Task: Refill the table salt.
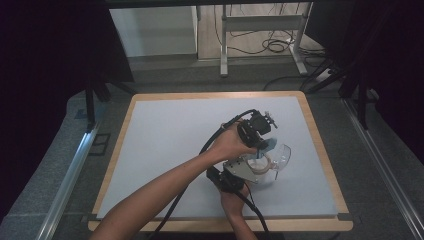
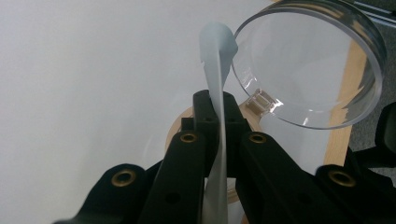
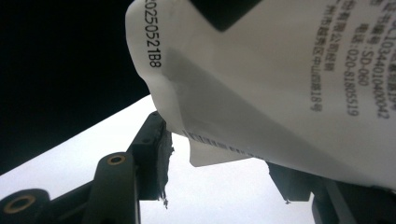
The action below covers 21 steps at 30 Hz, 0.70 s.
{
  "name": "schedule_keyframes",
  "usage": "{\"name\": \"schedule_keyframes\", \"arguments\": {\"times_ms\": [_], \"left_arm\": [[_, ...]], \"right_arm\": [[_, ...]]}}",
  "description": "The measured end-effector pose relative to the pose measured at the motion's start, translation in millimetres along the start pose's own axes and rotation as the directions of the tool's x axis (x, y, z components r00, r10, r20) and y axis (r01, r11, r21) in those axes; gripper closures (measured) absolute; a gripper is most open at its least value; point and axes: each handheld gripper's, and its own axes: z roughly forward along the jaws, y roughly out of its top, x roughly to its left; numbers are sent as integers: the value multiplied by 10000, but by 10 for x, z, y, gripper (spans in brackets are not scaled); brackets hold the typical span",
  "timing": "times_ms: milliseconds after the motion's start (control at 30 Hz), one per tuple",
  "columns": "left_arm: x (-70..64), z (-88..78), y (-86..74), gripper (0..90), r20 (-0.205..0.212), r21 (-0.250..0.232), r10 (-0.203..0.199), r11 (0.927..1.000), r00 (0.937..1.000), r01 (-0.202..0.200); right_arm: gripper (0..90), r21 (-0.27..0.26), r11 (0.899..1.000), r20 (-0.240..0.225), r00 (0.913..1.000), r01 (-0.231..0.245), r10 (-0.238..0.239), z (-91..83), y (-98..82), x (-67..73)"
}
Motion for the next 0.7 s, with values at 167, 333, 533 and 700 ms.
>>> {"name": "schedule_keyframes", "arguments": {"times_ms": [167,333,533,700], "left_arm": [[0,-13,-1,899,-44,58,24,10000,10000,-23],[-1,-14,-4,899,-63,81,58,10000,10000,-58],[8,-24,-4,899,-31,77,41,10000,10000,-41],[4,-20,0,899,-34,69,37,10000,10000,-37]], "right_arm": [[457,-51,10000,1,10000,21,-21,9,12,8],[457,-31,10000,12,10000,-32,32,14,19,19],[456,-2,10000,-18,10000,17,-17,17,27,22],[457,-15,10000,9,10000,56,-56,18,29,16]]}}
